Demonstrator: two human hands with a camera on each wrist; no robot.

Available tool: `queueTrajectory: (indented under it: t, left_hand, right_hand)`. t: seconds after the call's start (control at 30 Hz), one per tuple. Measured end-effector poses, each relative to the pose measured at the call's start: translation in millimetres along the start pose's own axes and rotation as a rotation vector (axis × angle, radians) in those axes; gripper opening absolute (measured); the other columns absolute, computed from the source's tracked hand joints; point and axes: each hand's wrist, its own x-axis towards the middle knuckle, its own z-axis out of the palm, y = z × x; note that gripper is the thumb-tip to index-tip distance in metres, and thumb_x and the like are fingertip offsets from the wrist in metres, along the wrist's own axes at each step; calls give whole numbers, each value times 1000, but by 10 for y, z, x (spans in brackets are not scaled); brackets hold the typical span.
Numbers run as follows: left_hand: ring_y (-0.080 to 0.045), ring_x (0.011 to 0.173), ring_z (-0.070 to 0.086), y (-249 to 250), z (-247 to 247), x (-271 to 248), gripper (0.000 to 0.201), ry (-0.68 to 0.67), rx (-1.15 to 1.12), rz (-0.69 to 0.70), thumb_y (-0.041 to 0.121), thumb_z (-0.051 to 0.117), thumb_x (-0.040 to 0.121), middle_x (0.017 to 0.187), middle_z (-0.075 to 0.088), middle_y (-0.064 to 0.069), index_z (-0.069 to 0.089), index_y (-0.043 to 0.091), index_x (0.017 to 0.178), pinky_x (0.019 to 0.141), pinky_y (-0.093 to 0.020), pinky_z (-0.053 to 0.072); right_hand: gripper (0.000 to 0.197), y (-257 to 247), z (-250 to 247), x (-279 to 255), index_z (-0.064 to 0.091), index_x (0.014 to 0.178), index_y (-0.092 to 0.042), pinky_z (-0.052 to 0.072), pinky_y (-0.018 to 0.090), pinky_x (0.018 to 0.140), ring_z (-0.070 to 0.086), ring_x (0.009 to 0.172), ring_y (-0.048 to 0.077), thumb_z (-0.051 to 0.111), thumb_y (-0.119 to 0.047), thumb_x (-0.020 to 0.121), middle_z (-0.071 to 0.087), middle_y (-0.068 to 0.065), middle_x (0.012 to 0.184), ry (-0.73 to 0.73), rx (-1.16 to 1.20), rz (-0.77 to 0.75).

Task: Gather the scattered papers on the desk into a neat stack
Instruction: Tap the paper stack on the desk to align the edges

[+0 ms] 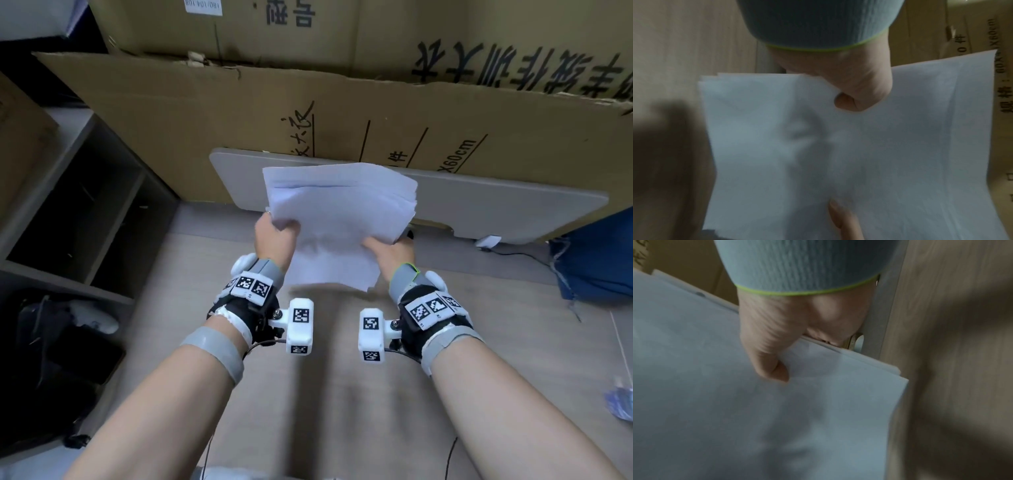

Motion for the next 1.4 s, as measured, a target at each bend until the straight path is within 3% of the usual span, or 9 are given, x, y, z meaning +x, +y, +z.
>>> queueTrajectory:
  t: [0.13, 0.33, 0.5, 0.73, 0.87, 1.0, 1.17, 1.27, 1.4]
  left_hand:
    - [-21, 68, 54, -184, -28, -35, 29, -3, 38, -45, 17, 59, 64, 77, 64, 0, 64, 7, 90, 65, -30, 47]
    - [-23, 94, 66, -560, -129, -106, 41, -93, 128, -153, -1, 66, 74, 102, 69, -3, 58, 14, 110, 80, -30, 52]
    - [-25, 79, 58, -455, -62, -81, 29, -28, 121, -129, 8, 57, 70, 88, 66, -8, 62, 6, 99, 72, -32, 48]
    - [-19, 65, 50, -139, -44, 30, 23, 18, -8, 31, 10, 56, 65, 74, 61, -1, 62, 11, 87, 64, -30, 45]
    - [-21, 90, 65, -251, -103, -47, 45, -84, 82, -54, 12, 66, 64, 97, 67, 1, 57, 17, 108, 83, -34, 54]
    - [-24, 117, 57, -392, -84, -123, 70, -130, 123, -158, 22, 72, 61, 125, 60, -3, 49, 19, 127, 102, -42, 47]
    - [-10, 113, 59, -253, -27, -135, 67, -124, -51, -167, 47, 84, 67, 120, 62, 8, 49, 27, 121, 100, -33, 45]
    - [-13, 120, 57, -221, -18, -122, 95, -115, -34, -186, 72, 80, 57, 127, 62, 7, 47, 24, 133, 107, -36, 43]
    - [-9, 109, 63, -260, -63, -110, 74, -137, 64, -136, 53, 86, 62, 115, 67, 10, 52, 26, 122, 97, -33, 50]
  right_hand:
    - [15, 59, 20, -46, 63, 71, -15, 42, 12, 44, 57, 65, 17, 73, -4, 73, 64, 5, 77, -12, -9, -18]
    - [29, 363, 9, -64, 65, 96, -12, 53, 34, 81, 66, 84, 24, 78, -10, 71, 69, 5, 90, -132, -193, 27]
    - [18, 312, 8, -112, 69, 88, -5, 53, 35, 73, 64, 77, 23, 75, -10, 72, 68, 10, 84, -76, -118, 50]
    - [7, -61, 20, -59, 68, 62, -15, 48, 32, 66, 55, 67, 17, 69, -9, 59, 63, 4, 72, -25, 125, -69]
    - [21, 80, 23, -52, 69, 82, -13, 52, 35, 72, 60, 75, 16, 73, -7, 63, 67, 4, 80, -79, -14, -60]
    - [32, 259, -6, -11, 66, 96, -16, 51, 32, 84, 64, 87, 21, 80, -6, 69, 68, 5, 93, -120, -126, 10]
    - [25, 227, -5, 7, 67, 92, -16, 46, 28, 78, 59, 81, 19, 79, -8, 72, 65, 6, 88, -99, -146, -12]
    - [23, 249, -19, 35, 67, 92, -16, 48, 31, 80, 61, 82, 20, 78, -7, 73, 66, 8, 88, -97, -153, 15]
    - [24, 293, -4, 70, 66, 91, -16, 51, 33, 84, 65, 87, 25, 80, -13, 72, 68, 8, 90, -72, -173, 68]
